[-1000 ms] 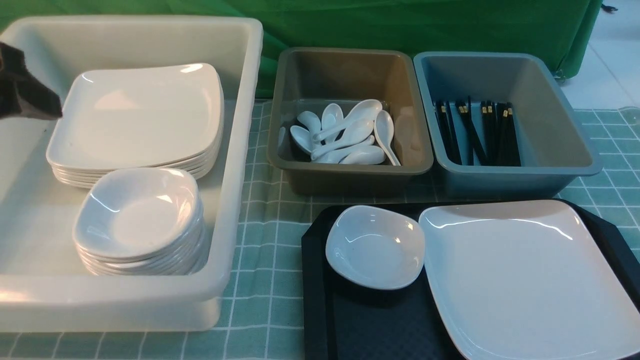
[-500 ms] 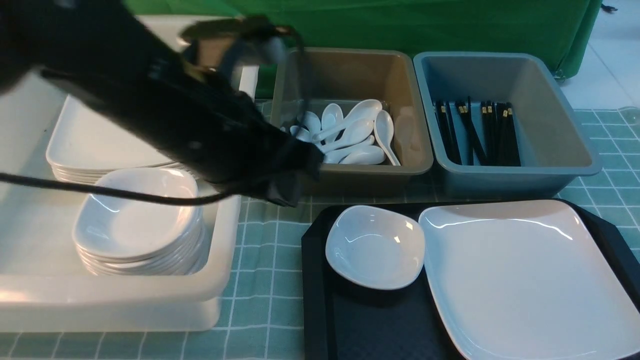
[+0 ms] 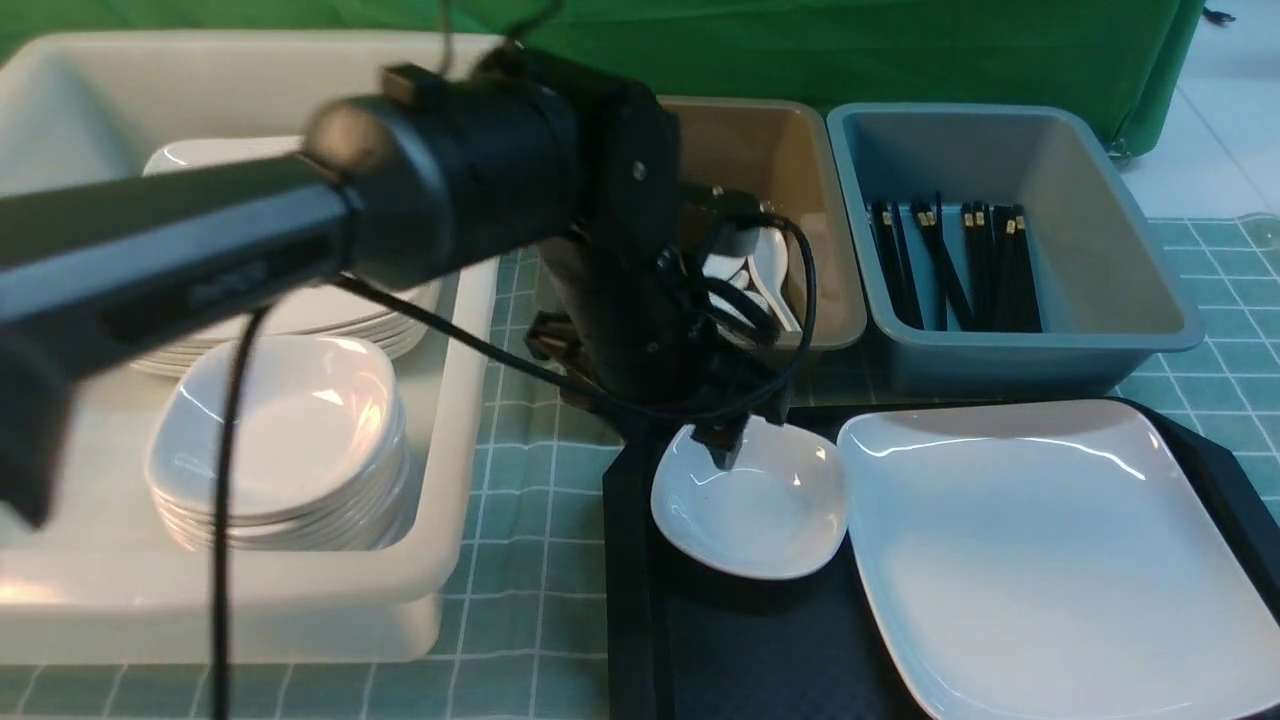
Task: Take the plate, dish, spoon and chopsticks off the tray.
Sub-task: Use the left arm to grab a small plate from the dinner plate
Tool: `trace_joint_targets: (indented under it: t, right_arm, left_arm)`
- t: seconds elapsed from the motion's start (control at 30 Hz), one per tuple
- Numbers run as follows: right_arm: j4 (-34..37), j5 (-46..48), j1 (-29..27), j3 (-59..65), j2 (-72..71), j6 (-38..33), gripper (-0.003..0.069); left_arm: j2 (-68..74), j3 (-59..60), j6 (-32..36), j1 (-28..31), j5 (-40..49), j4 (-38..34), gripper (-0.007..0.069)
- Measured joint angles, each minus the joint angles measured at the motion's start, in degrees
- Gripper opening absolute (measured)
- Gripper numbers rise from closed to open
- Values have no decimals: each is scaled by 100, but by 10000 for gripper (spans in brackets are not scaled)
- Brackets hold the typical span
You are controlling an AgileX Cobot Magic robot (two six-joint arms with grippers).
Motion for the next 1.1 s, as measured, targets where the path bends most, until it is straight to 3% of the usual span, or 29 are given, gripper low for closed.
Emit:
trace_joint_targets:
  t: [0.13, 0.6, 1.1]
  right_arm:
    - [0, 0, 0, 0, 0, -5, 91]
    - [0, -16, 0, 0, 0, -5, 105]
    - [0, -16, 0, 0, 0, -5, 118]
  left_arm:
    - [333, -14, 0, 0, -240, 7, 580]
    - [685, -20, 307, 0, -949, -164, 573]
    - [769, -30, 309, 0, -955, -9, 573]
